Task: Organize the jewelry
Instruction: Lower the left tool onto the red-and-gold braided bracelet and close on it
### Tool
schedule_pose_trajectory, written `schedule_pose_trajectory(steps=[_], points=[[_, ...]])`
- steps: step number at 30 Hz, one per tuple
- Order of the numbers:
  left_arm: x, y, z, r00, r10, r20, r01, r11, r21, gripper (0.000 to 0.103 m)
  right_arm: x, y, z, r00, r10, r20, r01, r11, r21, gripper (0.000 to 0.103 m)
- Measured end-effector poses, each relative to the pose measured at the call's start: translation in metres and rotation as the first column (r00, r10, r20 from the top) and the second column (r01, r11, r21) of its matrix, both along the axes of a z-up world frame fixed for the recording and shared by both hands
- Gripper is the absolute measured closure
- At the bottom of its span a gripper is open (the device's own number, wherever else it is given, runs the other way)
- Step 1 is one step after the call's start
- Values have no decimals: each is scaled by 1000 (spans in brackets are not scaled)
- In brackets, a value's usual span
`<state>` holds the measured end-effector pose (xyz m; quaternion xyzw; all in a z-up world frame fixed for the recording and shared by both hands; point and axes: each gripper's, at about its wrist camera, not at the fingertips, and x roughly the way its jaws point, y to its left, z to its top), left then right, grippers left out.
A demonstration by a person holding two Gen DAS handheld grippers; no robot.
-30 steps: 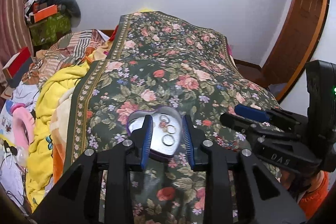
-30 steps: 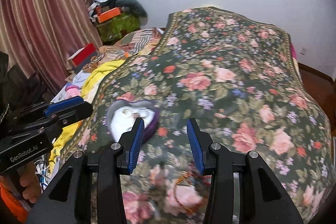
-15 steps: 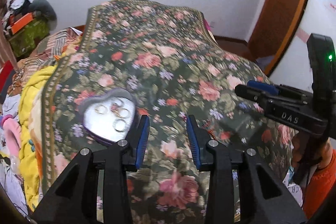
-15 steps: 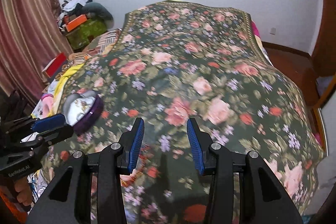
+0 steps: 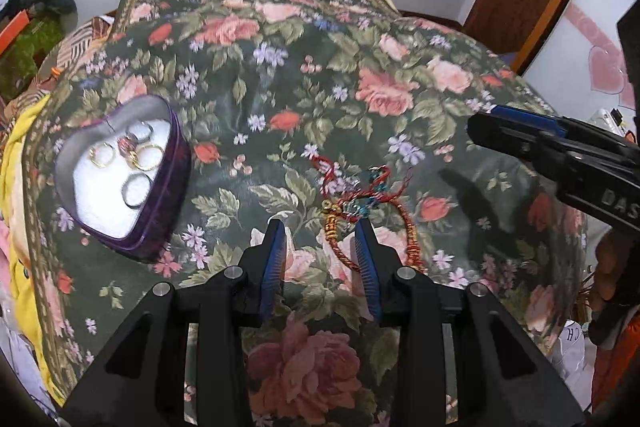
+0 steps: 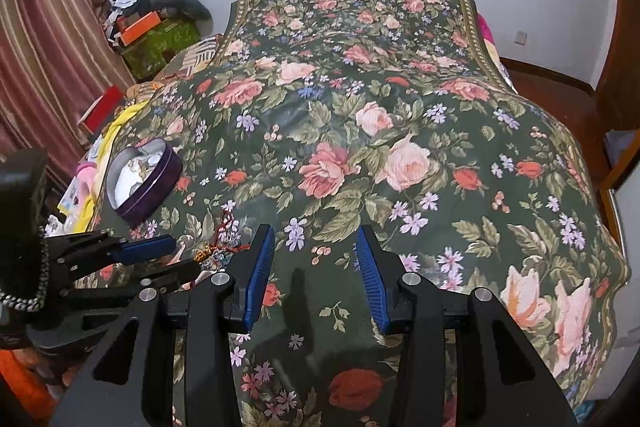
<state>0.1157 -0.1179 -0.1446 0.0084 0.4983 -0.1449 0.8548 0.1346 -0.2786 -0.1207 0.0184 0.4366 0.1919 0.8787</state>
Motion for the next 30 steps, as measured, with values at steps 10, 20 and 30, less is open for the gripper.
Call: schedule_pose_trajectory(steps=[10, 20, 30], points=[[10, 1, -11, 1000, 5, 4, -5, 1000, -19, 95, 2, 7, -7, 999, 17, -27, -17, 1000, 1, 64], [1, 12, 3, 999, 28, 39, -25, 998, -57, 99, -2, 19, -9, 998, 44, -38, -45, 999, -12, 64], [-14, 38, 34, 991, 75, 113, -65, 994, -87, 99, -5, 38, -15, 994, 85, -63, -87, 996, -25, 64]])
